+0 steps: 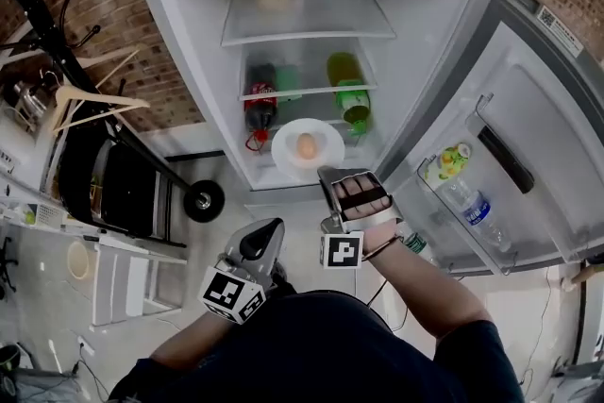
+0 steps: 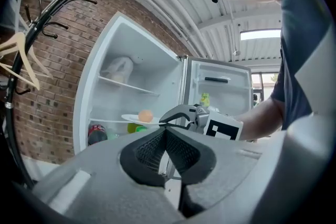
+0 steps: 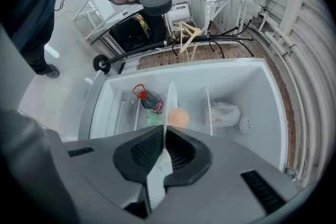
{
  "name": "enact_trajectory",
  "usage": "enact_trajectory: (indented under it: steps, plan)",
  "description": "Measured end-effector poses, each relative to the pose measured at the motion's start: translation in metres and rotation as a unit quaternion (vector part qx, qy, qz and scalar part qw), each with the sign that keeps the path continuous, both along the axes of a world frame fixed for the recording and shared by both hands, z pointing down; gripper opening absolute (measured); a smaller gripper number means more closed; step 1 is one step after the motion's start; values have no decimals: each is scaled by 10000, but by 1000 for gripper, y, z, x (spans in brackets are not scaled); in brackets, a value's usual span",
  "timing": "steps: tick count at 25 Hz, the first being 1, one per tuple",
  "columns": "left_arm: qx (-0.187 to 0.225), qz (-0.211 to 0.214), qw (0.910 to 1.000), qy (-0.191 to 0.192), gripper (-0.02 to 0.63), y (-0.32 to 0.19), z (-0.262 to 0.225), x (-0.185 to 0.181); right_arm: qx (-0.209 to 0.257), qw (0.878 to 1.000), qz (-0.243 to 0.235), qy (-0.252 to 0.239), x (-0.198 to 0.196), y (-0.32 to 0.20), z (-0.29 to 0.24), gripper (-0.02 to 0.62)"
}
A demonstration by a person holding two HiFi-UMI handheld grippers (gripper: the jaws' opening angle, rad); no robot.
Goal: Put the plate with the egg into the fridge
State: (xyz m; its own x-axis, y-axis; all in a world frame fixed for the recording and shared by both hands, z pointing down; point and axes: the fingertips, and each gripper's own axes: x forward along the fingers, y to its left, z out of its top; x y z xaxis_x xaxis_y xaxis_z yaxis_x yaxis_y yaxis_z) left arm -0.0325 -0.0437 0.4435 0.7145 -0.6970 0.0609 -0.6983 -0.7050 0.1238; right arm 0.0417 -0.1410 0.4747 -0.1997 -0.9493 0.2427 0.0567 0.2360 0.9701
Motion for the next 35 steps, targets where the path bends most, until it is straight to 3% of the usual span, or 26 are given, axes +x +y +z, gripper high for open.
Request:
enact_trajectory:
  steps: [14,35]
  plan:
    - [13,790,9969,-29,5,-93,0,-28,-121,9970,753,89,-17,-121,9,21]
    - [16,396,9992,56,5,-137,-8,-18,-386,9959,804,159,-5,-224,37,21]
